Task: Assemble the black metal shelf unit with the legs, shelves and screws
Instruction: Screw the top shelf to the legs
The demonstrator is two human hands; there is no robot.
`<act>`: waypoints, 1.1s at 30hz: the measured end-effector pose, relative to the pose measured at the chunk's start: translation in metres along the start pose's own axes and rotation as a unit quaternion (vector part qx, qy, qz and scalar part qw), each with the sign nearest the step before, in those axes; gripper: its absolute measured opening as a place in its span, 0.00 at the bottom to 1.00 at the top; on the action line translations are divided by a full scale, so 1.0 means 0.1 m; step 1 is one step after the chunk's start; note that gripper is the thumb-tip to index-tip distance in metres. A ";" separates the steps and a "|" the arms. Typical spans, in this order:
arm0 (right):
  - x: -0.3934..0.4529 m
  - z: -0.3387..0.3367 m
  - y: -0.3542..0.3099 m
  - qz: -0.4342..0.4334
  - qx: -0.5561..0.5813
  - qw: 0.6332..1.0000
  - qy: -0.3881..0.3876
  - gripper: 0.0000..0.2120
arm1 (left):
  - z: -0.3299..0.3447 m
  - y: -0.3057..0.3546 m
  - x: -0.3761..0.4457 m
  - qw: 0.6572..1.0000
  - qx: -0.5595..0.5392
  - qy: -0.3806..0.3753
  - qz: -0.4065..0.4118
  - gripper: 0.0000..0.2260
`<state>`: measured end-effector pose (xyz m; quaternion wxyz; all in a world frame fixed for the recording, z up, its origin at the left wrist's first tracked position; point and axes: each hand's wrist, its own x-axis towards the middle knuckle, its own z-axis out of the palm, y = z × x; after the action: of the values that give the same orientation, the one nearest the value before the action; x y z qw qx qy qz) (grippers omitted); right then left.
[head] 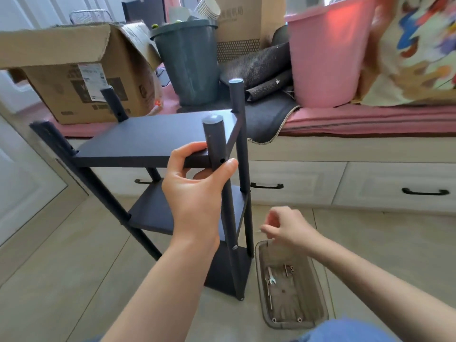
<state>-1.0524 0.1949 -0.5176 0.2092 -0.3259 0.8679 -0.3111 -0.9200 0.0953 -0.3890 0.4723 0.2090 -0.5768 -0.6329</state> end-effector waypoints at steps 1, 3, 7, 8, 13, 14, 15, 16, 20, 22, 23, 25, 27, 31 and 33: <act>-0.09 -0.20 -0.20 -0.028 0.020 0.999 0.039 0.07 | 0.00 0.01 0.00 1.000 0.001 0.001 -0.001 0.18; -0.31 -0.54 -0.59 -0.086 0.069 0.987 0.115 0.07 | -0.01 0.02 -0.01 1.000 0.005 0.004 -0.009 0.19; -0.67 -0.83 -1.12 -0.184 0.156 0.948 0.209 0.07 | -0.06 0.07 -0.01 1.000 0.002 -0.008 -0.028 0.20; -0.74 -0.83 -1.20 -0.197 0.167 0.942 0.214 0.07 | -0.07 0.09 -0.01 0.999 0.000 -0.013 -0.033 0.20; -0.93 -0.71 -1.34 -0.235 0.175 0.928 0.230 0.09 | -0.16 0.14 0.01 0.996 0.017 -0.073 -0.039 0.20; -0.94 -0.69 -1.35 -0.235 0.174 0.928 0.231 0.09 | -0.18 0.14 0.02 0.996 0.019 -0.083 -0.042 0.19; -0.94 -0.67 -1.34 -0.234 0.174 0.928 0.233 0.09 | -0.20 0.15 0.03 0.995 0.018 -0.089 -0.047 0.18; -0.94 -0.67 -1.34 -0.232 0.172 0.929 0.234 0.09 | -0.21 0.16 0.03 0.994 0.011 -0.093 -0.054 0.16; -0.92 -0.73 -1.38 -0.232 0.145 0.933 0.235 0.09 | -0.23 0.16 0.04 0.992 -0.031 -0.080 -0.089 0.13; -0.91 -0.74 -1.39 -0.234 0.141 0.931 0.240 0.10 | -0.22 0.20 0.03 0.992 -0.051 -0.062 -0.097 0.15; -0.90 -0.74 -1.39 -0.235 0.138 0.931 0.244 0.11 | -0.21 0.23 0.02 0.991 -0.066 -0.052 -0.103 0.18; -0.89 -0.73 -1.38 -0.235 0.133 0.931 0.248 0.11 | -0.21 0.27 0.00 0.986 -0.112 -0.029 -0.121 0.25; -0.88 -0.70 -1.37 -0.231 0.134 0.931 0.248 0.11 | -0.18 0.27 -0.01 0.979 -0.150 -0.006 -0.139 0.30; -0.86 -0.65 -1.34 -0.223 0.141 0.933 0.244 0.12 | -0.12 0.21 0.00 0.966 -0.200 0.038 -0.158 0.26; -0.86 -0.63 -1.35 -0.219 0.140 0.935 0.240 0.12 | -0.11 0.20 0.00 0.957 -0.217 0.065 -0.180 0.20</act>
<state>-0.9689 0.2005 -0.3676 -0.0348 -0.3910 0.7468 -0.5369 -0.9040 0.0922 -0.3730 0.4210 0.2426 -0.3464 -0.8025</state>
